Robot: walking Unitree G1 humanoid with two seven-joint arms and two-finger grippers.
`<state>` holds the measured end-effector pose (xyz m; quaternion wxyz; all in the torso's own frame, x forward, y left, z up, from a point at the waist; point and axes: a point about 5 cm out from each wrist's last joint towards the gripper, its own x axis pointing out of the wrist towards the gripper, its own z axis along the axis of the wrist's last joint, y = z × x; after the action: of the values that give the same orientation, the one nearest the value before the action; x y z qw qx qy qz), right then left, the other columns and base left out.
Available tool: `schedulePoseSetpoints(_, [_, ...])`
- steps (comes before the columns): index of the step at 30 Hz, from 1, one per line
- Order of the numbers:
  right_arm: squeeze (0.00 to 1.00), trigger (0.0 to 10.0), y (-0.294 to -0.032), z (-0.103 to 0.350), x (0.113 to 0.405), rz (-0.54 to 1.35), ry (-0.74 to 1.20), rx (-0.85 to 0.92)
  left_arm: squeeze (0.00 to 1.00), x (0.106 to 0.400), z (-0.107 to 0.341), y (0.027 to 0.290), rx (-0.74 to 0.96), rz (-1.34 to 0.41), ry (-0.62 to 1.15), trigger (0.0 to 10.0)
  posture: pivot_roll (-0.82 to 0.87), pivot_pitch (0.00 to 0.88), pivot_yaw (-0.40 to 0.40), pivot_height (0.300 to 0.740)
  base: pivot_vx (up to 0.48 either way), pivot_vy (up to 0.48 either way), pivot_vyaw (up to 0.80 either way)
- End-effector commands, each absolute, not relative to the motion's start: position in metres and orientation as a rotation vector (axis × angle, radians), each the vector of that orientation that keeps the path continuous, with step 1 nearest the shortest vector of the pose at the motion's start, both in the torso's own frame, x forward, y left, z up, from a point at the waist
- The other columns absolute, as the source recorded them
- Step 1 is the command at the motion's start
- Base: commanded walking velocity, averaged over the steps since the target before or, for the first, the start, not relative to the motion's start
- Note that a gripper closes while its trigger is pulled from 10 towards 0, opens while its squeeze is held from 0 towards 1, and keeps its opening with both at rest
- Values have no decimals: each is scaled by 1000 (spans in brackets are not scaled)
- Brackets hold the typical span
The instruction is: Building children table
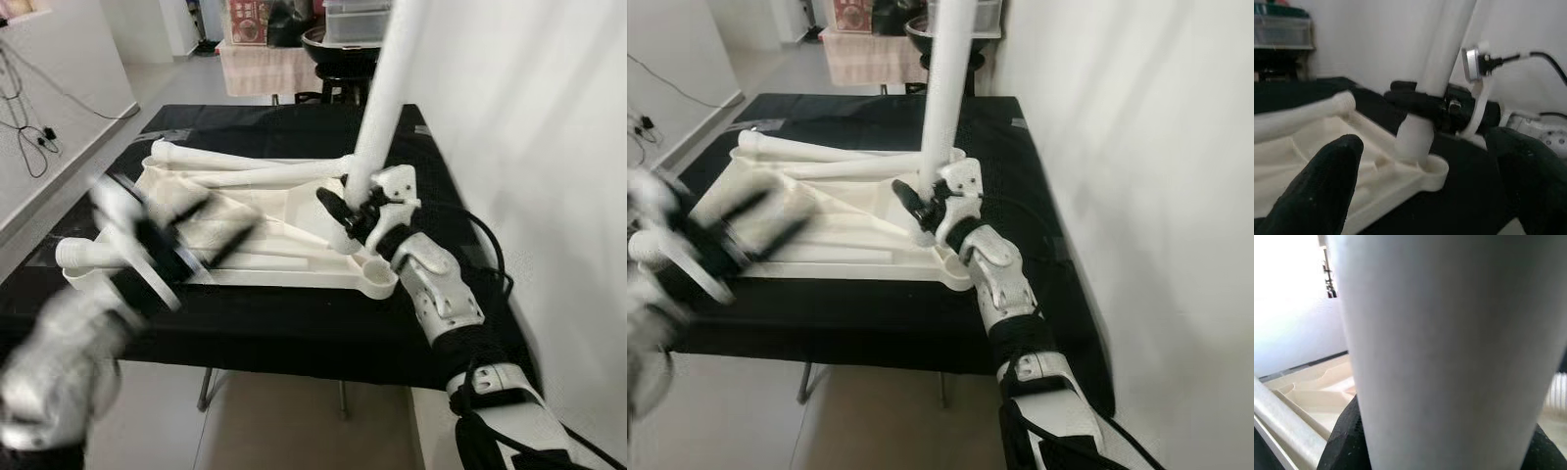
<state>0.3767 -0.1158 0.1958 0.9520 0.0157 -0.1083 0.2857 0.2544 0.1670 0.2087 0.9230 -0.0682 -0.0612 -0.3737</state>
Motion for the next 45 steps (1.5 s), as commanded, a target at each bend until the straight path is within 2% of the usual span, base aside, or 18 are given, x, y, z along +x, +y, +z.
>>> schedulePoseSetpoints(1, [0,0,-121,195,375,574,-249,35,0,250,208,164,-101,-746,-132,10000,-10,88,24,740,0,0,0])
schedulePoseSetpoints(2, [0,0,-123,195,375,578,-257,29,0,245,200,163,-100,-732,-102,10000,-10,88,24,740,0,0,0])
schedulePoseSetpoints(3, [0,902,-123,196,374,604,-269,22,0,235,188,158,-93,-747,-50,10000,1,122,31,740,0,0,0])
schedulePoseSetpoints(4, [0,6941,-125,197,375,621,-277,8,0,227,178,153,-85,-759,-4,10000,4,129,32,740,0,0,0])
schedulePoseSetpoints(5, [0,10000,-126,198,376,640,-279,11,0,220,169,149,-74,-761,36,10000,15,159,37,740,0,0,0])
schedulePoseSetpoints(6, [0,10000,-128,201,377,666,-281,6,0,210,159,144,-47,-750,77,10000,20,197,47,740,0,0,0])
schedulePoseSetpoints(10, [0,10000,-129,202,378,683,-284,-6,0,206,158,142,-56,-720,84,10000,22,219,54,740,0,0,0])
schedulePoseSetpoints(12, [0,10000,-132,205,378,748,-286,-9,0,200,164,149,-70,-622,71,10000,38,277,65,740,0,0,0])
schedulePoseSetpoints(22, [0,10000,-149,221,379,841,-326,5,0,168,175,140,15,-581,42,10000,52,368,77,740,0,0,0])
schedulePoseSetpoints(27, [0,10000,-156,229,379,858,-339,18,0,158,178,136,4,-598,50,10000,49,392,79,740,0,0,0])
schedulePoseSetpoints(35, [0,10000,-164,239,368,1100,-328,19,0,146,184,132,-42,-620,70,10000,57,435,80,740,0,0,0])
schedulePoseSetpoints(37, [0,10000,-164,239,368,1100,-328,19,0,146,184,132,-42,-620,70,10000,57,435,80,740,0,0,0])
schedulePoseSetpoints(41, [0,10000,-161,229,355,1306,-226,-80,0,145,186,131,-35,-620,67,10000,54,443,74,740,0,0,0])
schedulePoseSetpoints(45, [0,10000,-163,230,354,1357,-189,-150,0,145,186,129,-32,-617,65,10000,48,442,71,740,0,0,0])
